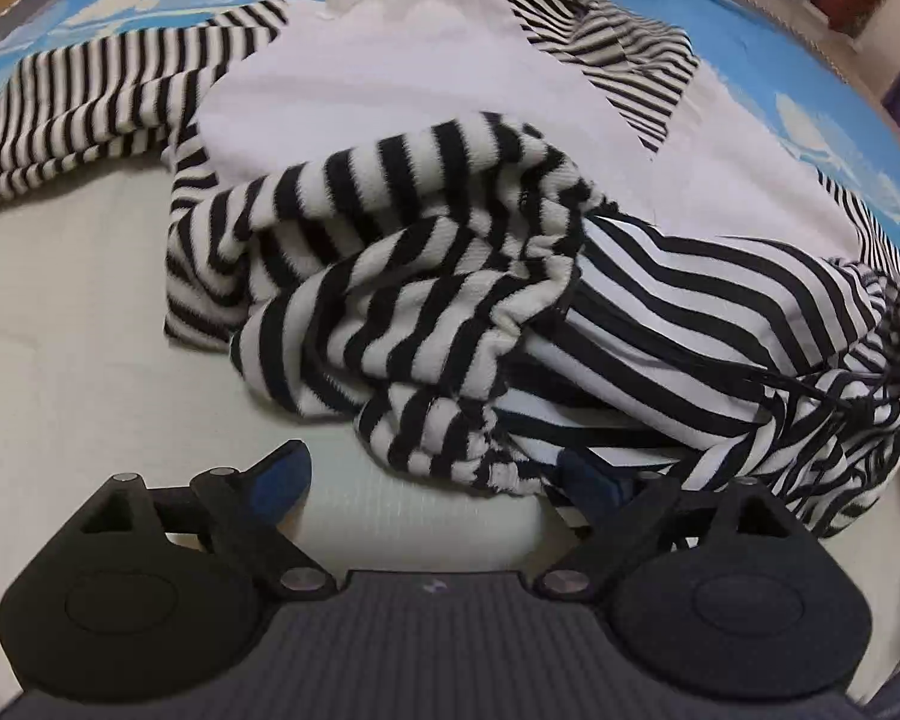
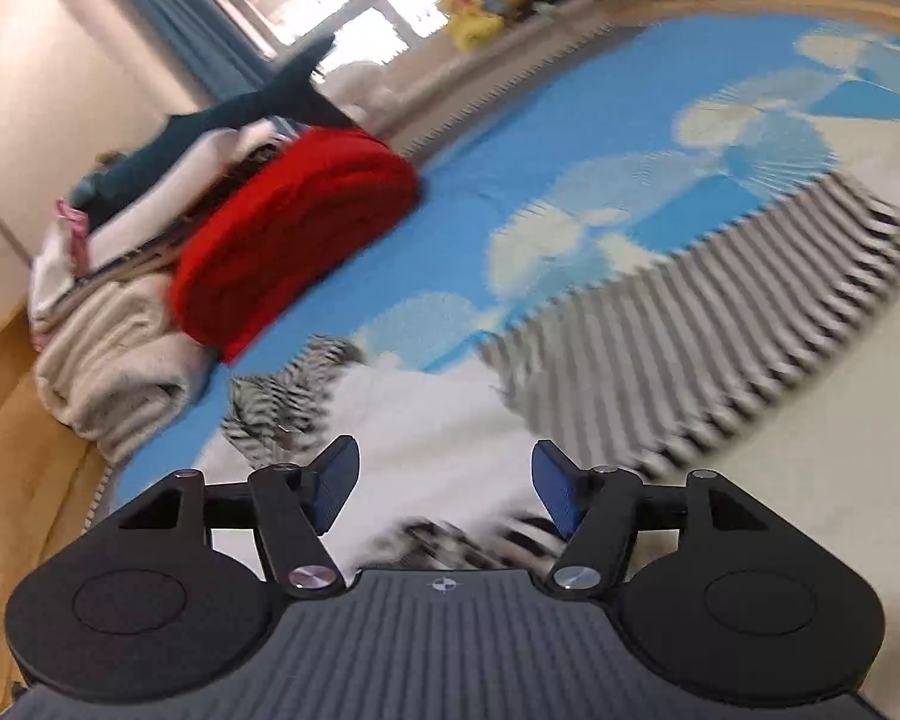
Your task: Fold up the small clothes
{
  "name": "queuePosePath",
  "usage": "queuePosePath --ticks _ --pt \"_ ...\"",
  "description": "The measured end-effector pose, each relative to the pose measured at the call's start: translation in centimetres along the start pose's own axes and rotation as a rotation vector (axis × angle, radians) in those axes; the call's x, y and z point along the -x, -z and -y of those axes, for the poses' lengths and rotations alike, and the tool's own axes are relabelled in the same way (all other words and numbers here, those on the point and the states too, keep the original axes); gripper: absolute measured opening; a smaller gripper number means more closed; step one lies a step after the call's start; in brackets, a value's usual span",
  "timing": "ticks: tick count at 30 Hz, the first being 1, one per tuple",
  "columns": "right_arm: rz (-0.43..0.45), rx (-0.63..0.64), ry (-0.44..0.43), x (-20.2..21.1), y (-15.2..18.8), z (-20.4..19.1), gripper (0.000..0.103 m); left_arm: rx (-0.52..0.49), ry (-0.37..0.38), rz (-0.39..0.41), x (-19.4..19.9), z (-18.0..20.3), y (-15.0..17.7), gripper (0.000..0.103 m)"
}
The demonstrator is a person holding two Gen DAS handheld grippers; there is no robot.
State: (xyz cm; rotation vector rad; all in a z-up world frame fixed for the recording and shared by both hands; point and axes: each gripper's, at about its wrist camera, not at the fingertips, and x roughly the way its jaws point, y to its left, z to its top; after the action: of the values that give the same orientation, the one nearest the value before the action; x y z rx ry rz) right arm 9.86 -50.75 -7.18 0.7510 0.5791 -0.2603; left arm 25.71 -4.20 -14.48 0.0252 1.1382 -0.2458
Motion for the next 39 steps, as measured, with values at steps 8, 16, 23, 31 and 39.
queuePosePath --ticks 8,16,23,31,39 --pt "-0.261 0.035 -0.063 -2.5 4.5 -0.8 0.064 0.105 0.02 -0.023 -0.1 -1.1 -0.7 0.092" --pt "-0.257 0.004 0.092 -5.1 5.9 -1.7 0.008 0.171 0.108 0.032 3.0 -1.9 -0.6 0.018" --pt "-0.171 0.049 0.026 4.5 5.9 -0.9 0.008 0.037 0.152 0.1 10.9 -4.1 2.1 0.016" --pt "-0.337 0.244 0.074 7.9 11.6 -0.7 0.007 0.017 0.157 -0.006 12.3 -8.1 7.9 0.022" --pt "-0.349 0.296 0.133 10.9 13.7 -0.7 0.046 0.051 0.194 -0.021 12.6 -9.1 10.7 0.074"
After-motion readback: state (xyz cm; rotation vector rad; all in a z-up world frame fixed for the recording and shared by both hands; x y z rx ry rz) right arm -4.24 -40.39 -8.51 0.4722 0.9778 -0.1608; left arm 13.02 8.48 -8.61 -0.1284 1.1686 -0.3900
